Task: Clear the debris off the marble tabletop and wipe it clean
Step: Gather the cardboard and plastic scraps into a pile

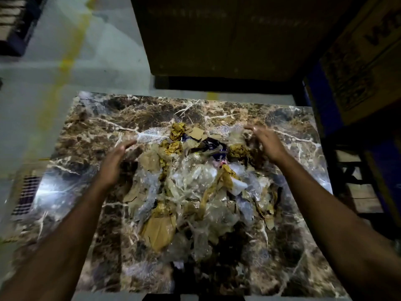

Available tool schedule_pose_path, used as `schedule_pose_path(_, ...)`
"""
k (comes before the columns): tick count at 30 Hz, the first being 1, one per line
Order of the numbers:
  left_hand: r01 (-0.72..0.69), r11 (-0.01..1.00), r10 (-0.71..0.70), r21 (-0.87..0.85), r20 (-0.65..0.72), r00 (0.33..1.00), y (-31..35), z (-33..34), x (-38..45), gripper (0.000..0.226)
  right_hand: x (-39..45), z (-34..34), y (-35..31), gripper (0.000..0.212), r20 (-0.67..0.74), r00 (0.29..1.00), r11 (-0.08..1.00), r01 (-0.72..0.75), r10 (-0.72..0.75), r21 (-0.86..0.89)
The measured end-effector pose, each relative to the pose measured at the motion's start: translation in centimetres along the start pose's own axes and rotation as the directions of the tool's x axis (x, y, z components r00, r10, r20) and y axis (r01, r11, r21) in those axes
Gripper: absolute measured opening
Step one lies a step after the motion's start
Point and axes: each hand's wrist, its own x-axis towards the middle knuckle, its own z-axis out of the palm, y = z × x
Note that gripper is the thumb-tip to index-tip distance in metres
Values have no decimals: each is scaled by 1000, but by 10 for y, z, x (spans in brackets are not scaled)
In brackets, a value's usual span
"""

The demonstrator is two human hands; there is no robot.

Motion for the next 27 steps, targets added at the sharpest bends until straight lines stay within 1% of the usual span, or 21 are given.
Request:
schedule_pose_path(2, 77, 992, -81, -98, -32, 996, -22, 8, -28, 39, -21, 9, 20, 39, -18, 999, 999, -41, 41, 28)
schedule_pose_path(4, 102, 979, -111, -178, -41, 993, -25, 32, -46, 38, -32, 30, 21, 39, 1, 1000, 999, -25, 25, 36)
schedule_pose_path(7, 40, 978, -49, -205, -39, 998, -25, 66, -44, 37, -31, 58, 19, 39, 8, 1000, 997, 19, -19, 70)
schedule_pose_path(9, 18, 975, -26, -220, -33, 999, -25, 75, -35, 37, -27, 60, 21, 41, 9, 999, 997, 31, -31, 70)
schedule_pose_path(10, 19, 970, -30, -243, -40, 999, -26, 73, -32, 37, -27, 55, 22, 43, -15, 1000, 998, 22, -21, 52)
schedule_pose_path(12, 21, 961, -42, -275, -68, 997, -24, 63, -37, 37, -38, 38, 29, 46, -112, 993, 999, 18, -21, -30)
schedule_pose_path(13, 6, 965, -32, -262, -95, 995, -28, 55, -41, 38, -48, 28, 36, 49, -167, 985, 998, 32, -41, -61)
schedule_pose_path(15, -49, 987, 27, -153, -144, 989, -38, 40, -59, 44, -81, 16, 57, 54, -243, 966, 994, 67, -86, -84)
schedule_pose_path(17, -99, 994, 91, -46, -158, 983, -58, 36, -83, 49, -120, 24, 78, 64, -265, 960, 994, 73, -92, -81)
schedule_pose_path(18, -104, 994, 100, -17, -155, 983, -65, 41, -94, 50, -135, 35, 85, 68, -249, 966, 997, 51, -65, -60)
schedule_pose_path(20, -83, 996, 80, -14, -137, 987, -71, 60, -110, 55, -153, 64, 87, 69, -209, 978, 999, 0, -10, -48)
schedule_pose_path(21, -81, 997, 78, -15, -141, 987, -69, 71, -113, 58, -156, 77, 83, 68, -218, 976, 998, -12, -1, -60)
schedule_pose_path(22, -69, 998, 66, -14, -161, 985, -65, 79, -113, 61, -155, 87, 79, 68, -243, 970, 998, -11, -3, -58)
schedule_pose_path(24, -52, 999, 48, -13, -187, 981, -56, 92, -106, 62, -148, 99, 67, 73, -295, 955, 1000, -5, 4, -1)
schedule_pose_path(27, -23, 1000, 20, -15, -181, 983, -45, 96, -103, 59, -142, 104, 53, 73, -278, 960, 1000, 10, -10, -2)
